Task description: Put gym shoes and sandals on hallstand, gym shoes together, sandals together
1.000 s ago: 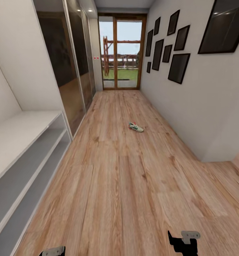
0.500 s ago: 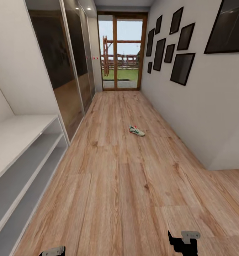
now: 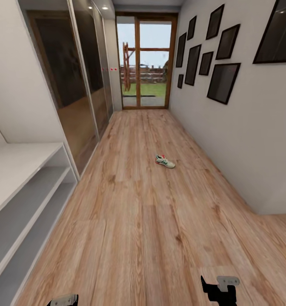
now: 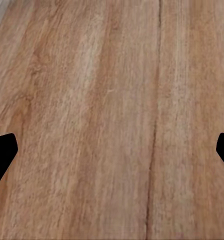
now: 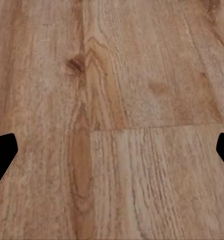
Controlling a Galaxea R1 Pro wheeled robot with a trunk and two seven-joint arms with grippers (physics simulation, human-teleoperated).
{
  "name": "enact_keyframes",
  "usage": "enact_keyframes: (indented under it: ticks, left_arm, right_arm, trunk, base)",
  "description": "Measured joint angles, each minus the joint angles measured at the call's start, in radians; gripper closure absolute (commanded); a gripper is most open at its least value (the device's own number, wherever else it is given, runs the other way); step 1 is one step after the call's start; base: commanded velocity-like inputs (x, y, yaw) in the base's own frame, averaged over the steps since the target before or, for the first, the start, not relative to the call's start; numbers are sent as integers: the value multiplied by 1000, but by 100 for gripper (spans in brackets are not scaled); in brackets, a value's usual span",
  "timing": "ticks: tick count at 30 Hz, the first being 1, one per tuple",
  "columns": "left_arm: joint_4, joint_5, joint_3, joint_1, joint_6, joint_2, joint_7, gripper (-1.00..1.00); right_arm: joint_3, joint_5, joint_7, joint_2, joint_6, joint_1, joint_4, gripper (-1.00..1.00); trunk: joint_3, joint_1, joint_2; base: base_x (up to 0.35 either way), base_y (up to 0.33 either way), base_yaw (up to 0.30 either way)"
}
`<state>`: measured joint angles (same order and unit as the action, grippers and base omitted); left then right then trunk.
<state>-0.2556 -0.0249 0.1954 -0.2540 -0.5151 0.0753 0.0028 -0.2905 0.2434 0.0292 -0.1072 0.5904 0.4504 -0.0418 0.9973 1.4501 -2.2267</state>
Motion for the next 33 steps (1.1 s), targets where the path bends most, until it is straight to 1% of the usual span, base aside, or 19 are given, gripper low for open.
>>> enact_keyframes:
  ticks: [33]
  left_arm:
    - [0, 0, 0, 0, 0, 0, 0, -100]
  right_arm:
    - [0, 0, 1, -2, 0, 0, -1, -100]
  trunk:
    - [0, 0, 0]
  base:
    - [338, 0, 0]
